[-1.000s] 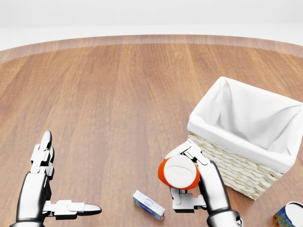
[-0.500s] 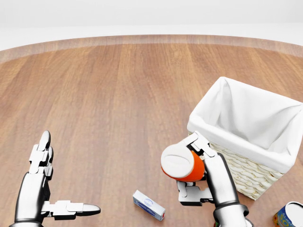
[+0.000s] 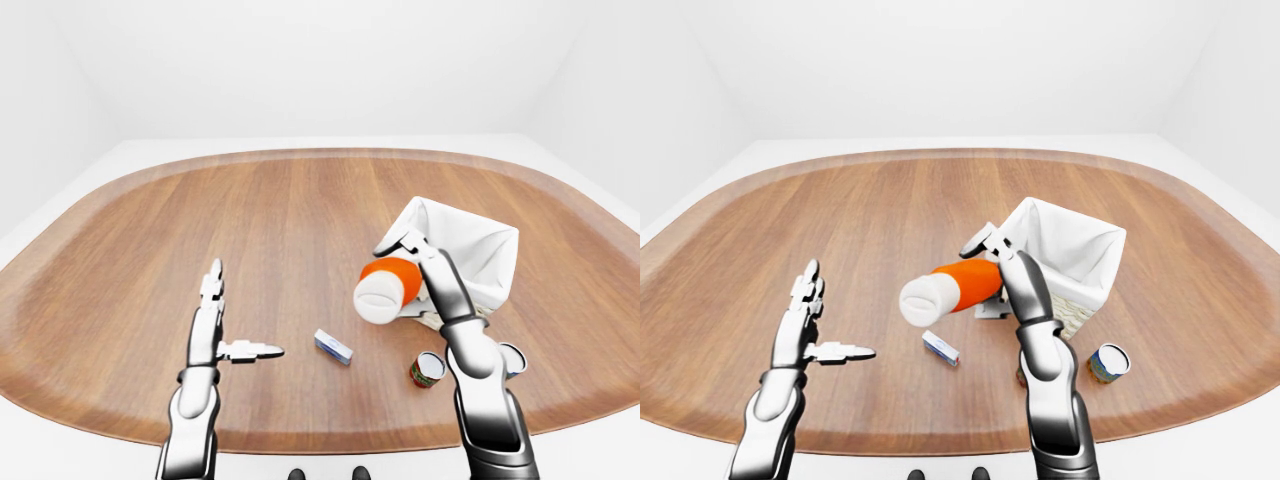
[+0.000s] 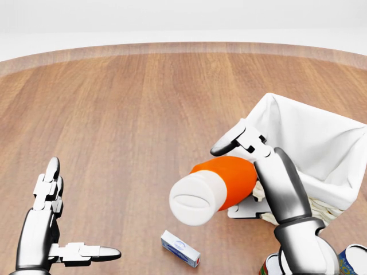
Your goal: Pick up the ketchup, and put it in the basket.
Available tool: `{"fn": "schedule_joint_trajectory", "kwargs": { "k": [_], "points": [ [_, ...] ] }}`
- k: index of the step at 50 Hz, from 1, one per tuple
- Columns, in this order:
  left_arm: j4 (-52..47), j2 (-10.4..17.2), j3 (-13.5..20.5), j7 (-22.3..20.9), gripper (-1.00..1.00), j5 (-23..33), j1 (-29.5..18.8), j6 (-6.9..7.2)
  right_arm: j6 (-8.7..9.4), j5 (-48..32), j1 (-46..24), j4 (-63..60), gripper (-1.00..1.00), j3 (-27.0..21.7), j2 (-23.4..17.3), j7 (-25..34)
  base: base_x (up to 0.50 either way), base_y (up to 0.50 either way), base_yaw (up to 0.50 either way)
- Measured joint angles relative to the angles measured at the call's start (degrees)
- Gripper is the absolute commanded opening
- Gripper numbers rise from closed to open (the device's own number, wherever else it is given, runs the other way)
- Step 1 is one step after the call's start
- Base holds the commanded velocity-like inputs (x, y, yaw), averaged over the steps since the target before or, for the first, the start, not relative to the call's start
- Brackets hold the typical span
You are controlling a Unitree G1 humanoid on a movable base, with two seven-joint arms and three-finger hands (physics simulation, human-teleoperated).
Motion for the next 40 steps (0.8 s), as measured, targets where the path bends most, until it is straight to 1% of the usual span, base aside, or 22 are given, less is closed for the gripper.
{"fn": "schedule_joint_trajectory", "kwargs": {
  "k": [13, 23, 40],
  "points": [
    [-0.2, 0.0, 0.0, 0.0, 1.00, 0.0, 0.1, 0.00, 0.00, -6.4, -4.9, 0.5, -1.00, -2.3, -1.8, 3.4, 0.00, 0.00, 0.00],
    [-0.4, -0.1, -0.1, -0.1, 1.00, 0.1, 0.2, 0.00, 0.00, -10.6, -9.4, 5.0, -1.00, -4.2, -3.8, 5.1, 0.00, 0.00, 0.00],
    [0.6, 0.0, -0.1, 0.3, 1.00, 0.4, -0.1, 0.00, 0.00, -15.1, -16.6, 11.5, -1.00, -7.3, -8.2, 7.2, 0.00, 0.00, 0.00]
  ]
}}
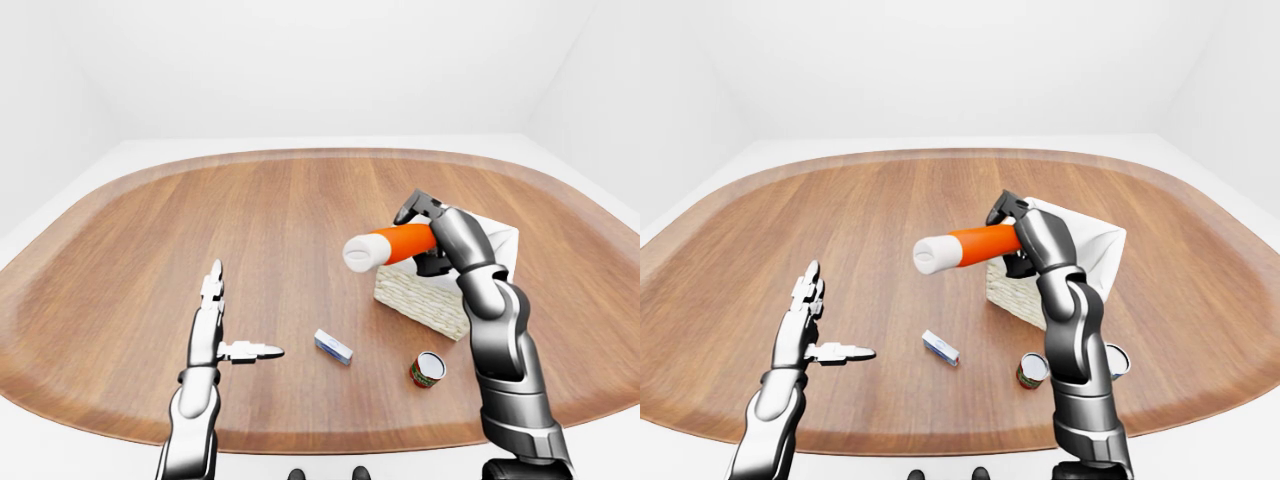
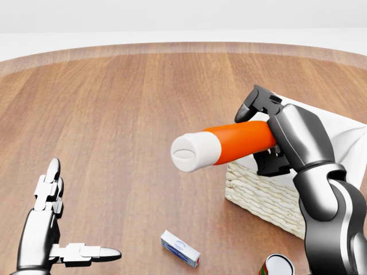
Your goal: Pick up the ketchup, and put it in the basket.
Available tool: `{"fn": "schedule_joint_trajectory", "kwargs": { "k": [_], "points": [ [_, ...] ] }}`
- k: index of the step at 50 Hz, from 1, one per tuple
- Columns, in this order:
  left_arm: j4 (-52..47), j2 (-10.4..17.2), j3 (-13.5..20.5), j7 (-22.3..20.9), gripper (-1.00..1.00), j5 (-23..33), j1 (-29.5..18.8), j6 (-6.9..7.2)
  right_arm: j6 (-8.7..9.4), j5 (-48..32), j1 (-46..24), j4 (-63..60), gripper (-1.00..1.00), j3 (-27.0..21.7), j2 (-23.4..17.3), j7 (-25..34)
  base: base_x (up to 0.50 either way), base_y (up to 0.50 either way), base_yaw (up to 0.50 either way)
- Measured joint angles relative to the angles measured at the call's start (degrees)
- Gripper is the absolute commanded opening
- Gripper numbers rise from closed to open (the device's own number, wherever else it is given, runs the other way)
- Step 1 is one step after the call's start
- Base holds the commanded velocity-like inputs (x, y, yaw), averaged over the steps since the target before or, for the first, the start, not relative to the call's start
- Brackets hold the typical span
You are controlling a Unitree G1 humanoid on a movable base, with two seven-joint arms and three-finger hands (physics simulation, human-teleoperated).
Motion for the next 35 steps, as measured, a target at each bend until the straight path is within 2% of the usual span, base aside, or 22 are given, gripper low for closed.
{"fn": "schedule_joint_trajectory", "kwargs": {
  "k": [35],
  "points": [
    [1.7, 0.2, -0.2, 0.6, 1.00, 0.2, -0.8, 0.00, 0.00, -5.2, -8.6, 10.6, -1.00, -3.9, -8.0, 1.3, 0.00, 0.00, 0.00]
  ]
}}
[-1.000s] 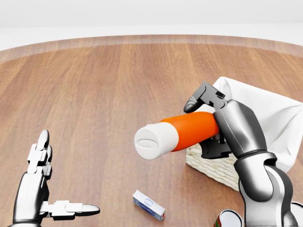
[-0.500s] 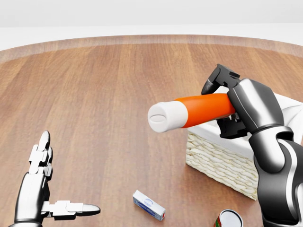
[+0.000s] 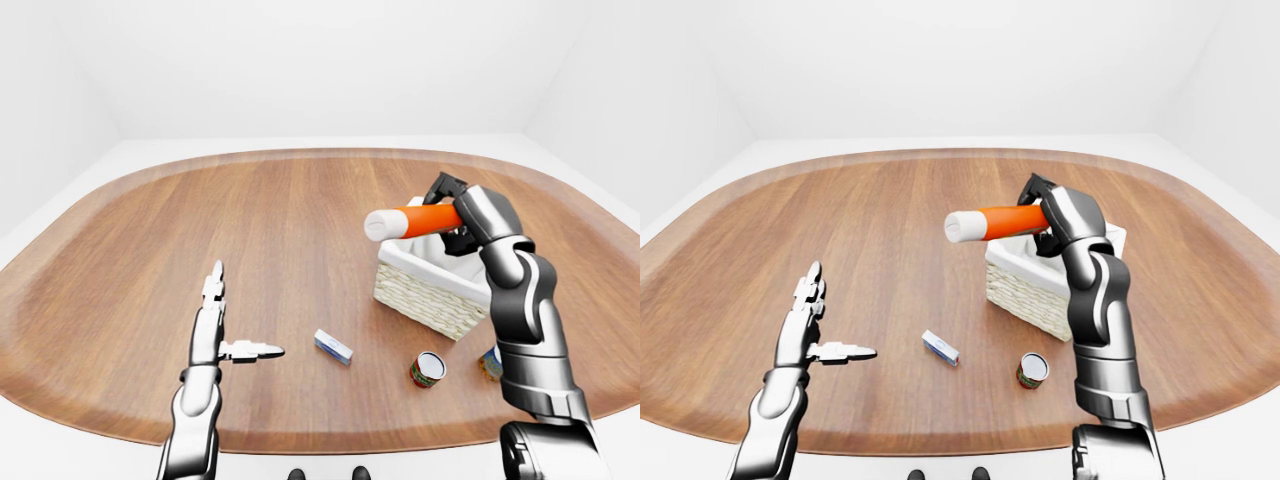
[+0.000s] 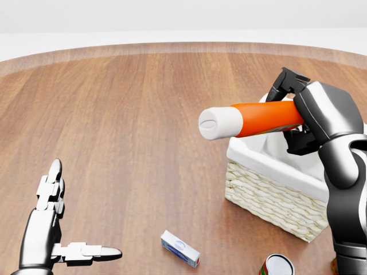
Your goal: Pick up the ketchup, and put it in the basket.
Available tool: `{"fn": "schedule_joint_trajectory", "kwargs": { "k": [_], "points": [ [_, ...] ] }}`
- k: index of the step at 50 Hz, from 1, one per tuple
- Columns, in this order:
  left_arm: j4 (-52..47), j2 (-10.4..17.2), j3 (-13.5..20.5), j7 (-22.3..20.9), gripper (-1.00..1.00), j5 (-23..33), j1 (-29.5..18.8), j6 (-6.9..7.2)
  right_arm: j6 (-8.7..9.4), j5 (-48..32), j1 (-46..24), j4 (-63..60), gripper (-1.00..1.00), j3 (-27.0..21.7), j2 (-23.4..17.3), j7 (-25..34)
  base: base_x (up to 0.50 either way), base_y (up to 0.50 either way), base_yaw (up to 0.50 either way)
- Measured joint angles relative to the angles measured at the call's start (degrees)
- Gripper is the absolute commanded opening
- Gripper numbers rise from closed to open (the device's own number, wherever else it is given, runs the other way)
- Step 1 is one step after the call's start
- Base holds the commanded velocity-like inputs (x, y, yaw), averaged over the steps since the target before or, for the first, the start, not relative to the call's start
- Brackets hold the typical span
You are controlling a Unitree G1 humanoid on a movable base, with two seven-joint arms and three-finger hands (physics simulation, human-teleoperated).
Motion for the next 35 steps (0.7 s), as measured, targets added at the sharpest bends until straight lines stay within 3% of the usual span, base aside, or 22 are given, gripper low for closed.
{"fn": "schedule_joint_trajectory", "kwargs": {
  "k": [35],
  "points": [
    [0.8, 0.1, -0.1, 0.3, 1.00, 0.0, -0.5, 0.00, 0.00, -4.2, -4.6, 9.3, -1.00, -1.1, -5.3, -0.3, 0.00, 0.00, 0.00]
  ]
}}
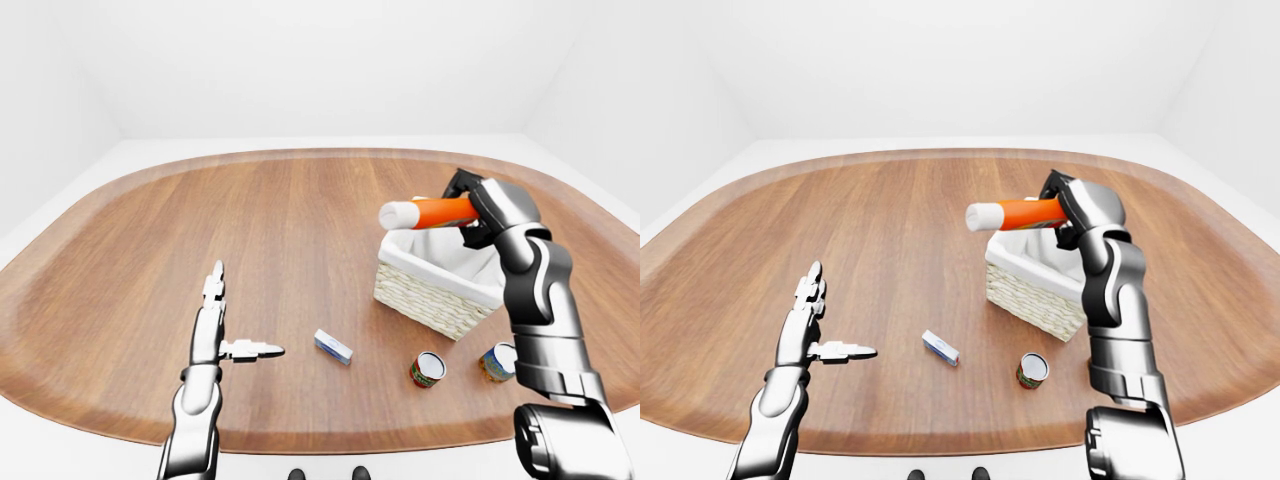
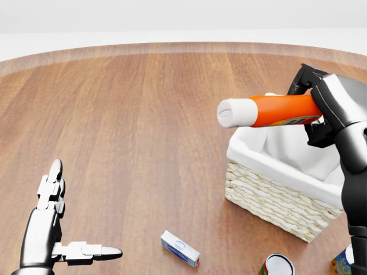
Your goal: Pick up the ketchup, and put it in the basket.
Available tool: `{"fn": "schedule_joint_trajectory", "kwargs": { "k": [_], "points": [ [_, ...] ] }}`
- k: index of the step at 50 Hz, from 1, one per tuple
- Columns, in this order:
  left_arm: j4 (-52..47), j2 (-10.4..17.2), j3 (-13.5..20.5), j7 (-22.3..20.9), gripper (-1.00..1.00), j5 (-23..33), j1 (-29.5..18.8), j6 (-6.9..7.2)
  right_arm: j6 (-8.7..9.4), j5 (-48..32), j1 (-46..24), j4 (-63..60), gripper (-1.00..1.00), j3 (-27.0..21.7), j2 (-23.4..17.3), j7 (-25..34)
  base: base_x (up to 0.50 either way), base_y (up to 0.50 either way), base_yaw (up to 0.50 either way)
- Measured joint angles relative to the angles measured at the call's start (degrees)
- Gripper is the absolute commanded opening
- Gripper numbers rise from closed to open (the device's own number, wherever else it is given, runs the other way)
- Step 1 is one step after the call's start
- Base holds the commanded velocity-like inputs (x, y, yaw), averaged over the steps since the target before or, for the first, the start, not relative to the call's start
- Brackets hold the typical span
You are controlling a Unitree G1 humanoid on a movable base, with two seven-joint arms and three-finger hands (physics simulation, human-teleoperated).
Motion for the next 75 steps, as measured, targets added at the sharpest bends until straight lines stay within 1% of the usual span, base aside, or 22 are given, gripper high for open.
{"fn": "schedule_joint_trajectory", "kwargs": {
  "k": [17, 43, 75],
  "points": [
    [0.2, 0.0, 0.0, 0.0, 1.00, 0.0, 0.0, 0.00, 0.00, -2.7, -1.3, 1.4, -1.00, -0.4, -1.9, 0.6, 0.00, 0.00, 0.00],
    [1.5, 0.0, -0.4, 0.5, 1.00, 0.4, -0.2, 0.00, 0.00, -6.5, -0.5, 3.1, -1.00, -2.2, -5.6, 0.4, 0.00, 0.00, 0.00],
    [0.4, -0.1, -0.4, 0.1, 1.00, 0.2, 0.4, 0.00, 0.00, -10.3, -1.4, 7.8, -1.00, -1.1, -5.5, -3.1, 0.00, 0.00, 0.00]
  ]
}}
